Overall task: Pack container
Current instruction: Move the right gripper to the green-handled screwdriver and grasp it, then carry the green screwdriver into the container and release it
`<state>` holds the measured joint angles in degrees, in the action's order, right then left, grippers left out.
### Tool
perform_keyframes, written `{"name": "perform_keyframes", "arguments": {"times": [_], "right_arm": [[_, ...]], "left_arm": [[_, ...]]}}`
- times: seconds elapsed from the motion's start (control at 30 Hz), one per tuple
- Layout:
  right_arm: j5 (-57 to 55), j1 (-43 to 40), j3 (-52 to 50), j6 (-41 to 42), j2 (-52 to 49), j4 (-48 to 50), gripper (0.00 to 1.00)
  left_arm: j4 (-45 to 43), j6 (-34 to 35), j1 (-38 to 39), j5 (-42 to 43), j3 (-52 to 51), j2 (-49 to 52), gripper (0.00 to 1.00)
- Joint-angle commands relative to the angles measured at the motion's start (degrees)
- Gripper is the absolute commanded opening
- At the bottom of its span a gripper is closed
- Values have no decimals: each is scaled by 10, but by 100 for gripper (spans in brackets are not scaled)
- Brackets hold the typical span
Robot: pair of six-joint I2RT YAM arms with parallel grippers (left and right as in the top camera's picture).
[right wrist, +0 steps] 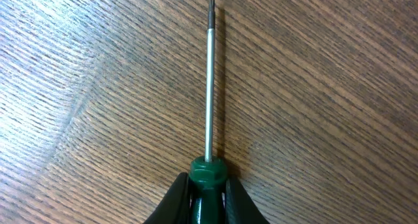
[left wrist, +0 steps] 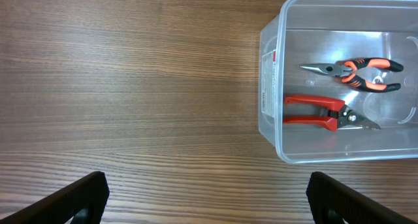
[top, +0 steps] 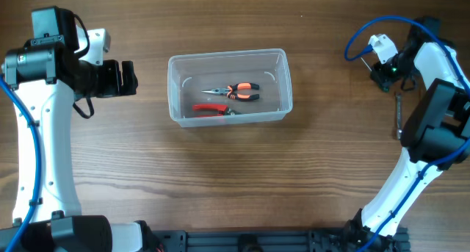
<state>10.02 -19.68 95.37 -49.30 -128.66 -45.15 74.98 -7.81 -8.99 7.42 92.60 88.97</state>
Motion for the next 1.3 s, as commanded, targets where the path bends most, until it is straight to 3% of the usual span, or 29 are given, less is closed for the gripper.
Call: {"name": "perform_keyframes", "arguments": {"times": [0.0,0.13,0.27,0.37,0.53,0.63,0.7,0.83,0.87,1.1,1.27], "right_arm": [[-9,1,-17,0,-32,-12,8],[-9,1,-17,0,-32,-12,4],[17,4,-8,83,-18,-11,4],[21,13,21,171,18,-29,4],[21,87,93,174,132,-108,4],[14,179,98,128,208,-115,4],[14,273,98,55,238,-135,4],[15,406,95,-42,231,-155,4],[26,461,88,-97,205,-153,4],[51,493,77,-120,54,-153,4],[51,493,76,-117,19,-153,4]], "left_arm": [[1,6,3,11,9,-3,100],[4,6,3,11,9,-3,100],[3,6,3,11,9,-3,100],[3,6,3,11,9,-3,100],[3,6,3,11,9,-3,100],[3,6,3,11,9,-3,100],[3,6,3,11,9,-3,100],[3,6,3,11,9,-3,100],[2,6,3,11,9,-3,100],[-5,5,3,11,9,-3,100],[-6,5,3,11,9,-3,100]]}}
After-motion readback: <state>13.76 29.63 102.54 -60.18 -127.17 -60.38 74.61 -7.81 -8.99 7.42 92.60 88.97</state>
